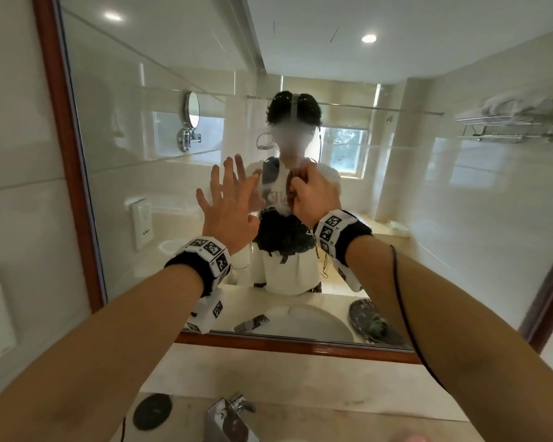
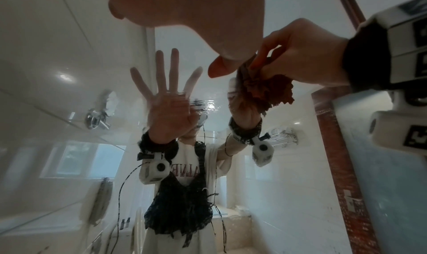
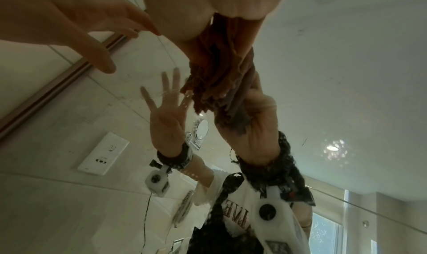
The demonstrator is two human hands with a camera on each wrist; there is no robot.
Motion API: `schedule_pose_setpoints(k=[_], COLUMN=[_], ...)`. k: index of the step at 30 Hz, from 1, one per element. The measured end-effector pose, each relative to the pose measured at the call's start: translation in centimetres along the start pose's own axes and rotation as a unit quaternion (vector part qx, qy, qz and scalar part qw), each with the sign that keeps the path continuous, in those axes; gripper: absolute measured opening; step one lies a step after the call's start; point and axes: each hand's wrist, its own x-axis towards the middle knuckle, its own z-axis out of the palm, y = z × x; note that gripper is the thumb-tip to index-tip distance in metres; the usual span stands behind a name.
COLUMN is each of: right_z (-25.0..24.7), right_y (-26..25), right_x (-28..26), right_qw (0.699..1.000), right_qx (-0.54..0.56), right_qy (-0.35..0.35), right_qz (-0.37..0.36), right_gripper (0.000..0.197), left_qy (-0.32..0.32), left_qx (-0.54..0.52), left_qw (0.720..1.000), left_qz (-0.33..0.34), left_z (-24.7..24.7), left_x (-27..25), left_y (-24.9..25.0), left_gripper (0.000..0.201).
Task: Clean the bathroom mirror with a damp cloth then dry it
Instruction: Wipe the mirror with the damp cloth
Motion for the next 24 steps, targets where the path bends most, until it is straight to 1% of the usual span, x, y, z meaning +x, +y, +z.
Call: schedule_pose_setpoints(k=[5,8,11,16,18,21,22,24], right_z=[-0.6,-0.7,-1.5,-3.9,-5.5,-7.8,-8.2,-8.7], right_y=[1.2,3.4,6.4,13.5,17.1,22.7,24.2,26.1], right_x=[-0.4,-1.0,-2.2,-5.0,-6.5,-8.5,-9.0,-9.7], right_qw=[1.0,0.999,0.998,0.998,0.995,0.981,0.975,0.966], right_qx=[-0.005,0.019,0.025,0.021,0.023,0.023,0.024,0.032], right_qy=[-0.015,-0.033,-0.041,0.0,0.016,0.025,0.036,0.056], right_qz=[-0.003,0.019,0.034,0.062,0.095,0.189,0.217,0.25], right_gripper=[0.02,0.023,0.027,0.022,0.022,0.024,0.024,0.027], left_qy=[0.012,0.011,0.002,0.016,0.021,0.026,0.027,0.028], left_qx=[-0.018,-0.009,-0.001,0.003,0.002,0.006,0.008,0.015], left_qw=[1.0,1.0,1.0,1.0,1.0,1.0,1.0,0.999], left_qz=[0.007,0.003,-0.002,0.002,0.005,0.007,0.009,0.013], left_z=[0.2,0.5,0.9,1.6,1.7,1.7,1.7,1.9], left_x=[0.7,1.0,1.1,1.5,1.4,1.1,0.9,0.7], left_y=[2.0,3.4,5.4,9.5,11.2,13.4,13.9,14.6], left_gripper=[0.087,0.086,0.084,0.083,0.082,0.083,0.084,0.087])
